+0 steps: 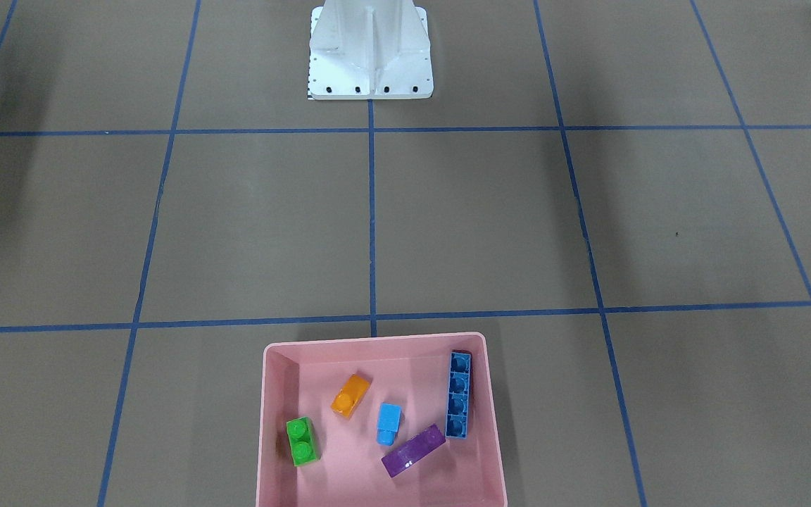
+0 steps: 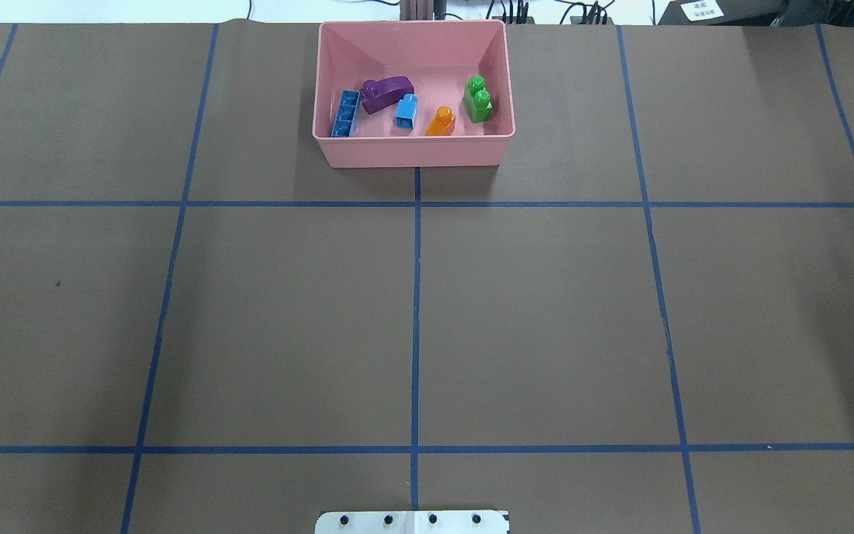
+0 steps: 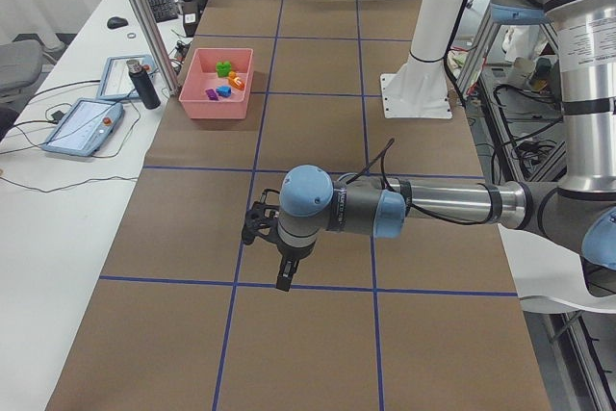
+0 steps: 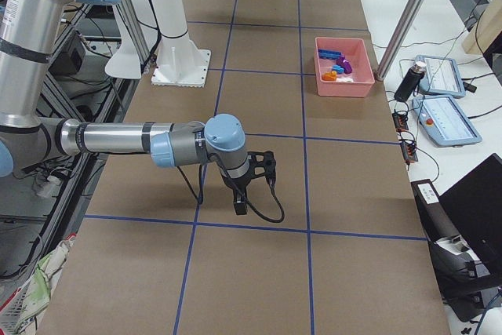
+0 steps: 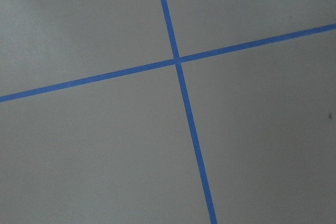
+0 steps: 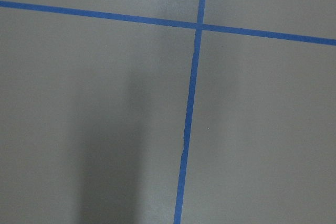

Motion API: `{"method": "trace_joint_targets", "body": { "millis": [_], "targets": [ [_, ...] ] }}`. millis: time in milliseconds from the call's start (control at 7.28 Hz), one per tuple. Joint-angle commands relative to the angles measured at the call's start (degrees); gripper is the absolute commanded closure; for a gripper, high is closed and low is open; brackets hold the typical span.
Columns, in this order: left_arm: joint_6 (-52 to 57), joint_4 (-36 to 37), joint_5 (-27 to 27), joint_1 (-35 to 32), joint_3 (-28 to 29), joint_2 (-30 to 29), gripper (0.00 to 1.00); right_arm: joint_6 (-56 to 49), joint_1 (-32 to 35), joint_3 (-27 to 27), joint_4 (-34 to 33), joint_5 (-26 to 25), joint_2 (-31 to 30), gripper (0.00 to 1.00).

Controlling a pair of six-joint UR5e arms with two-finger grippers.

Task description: Put all blocks into box

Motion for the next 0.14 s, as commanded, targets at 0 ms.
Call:
{"method": "trace_joint_targets", "body": {
  "millis": [0],
  "targets": [
    [0.0,-0.2,0.0,0.1,-0.1,0.0,0.00,0.1,0.0,-0.1,0.0,0.2,0.1,0.00]
  ]
}}
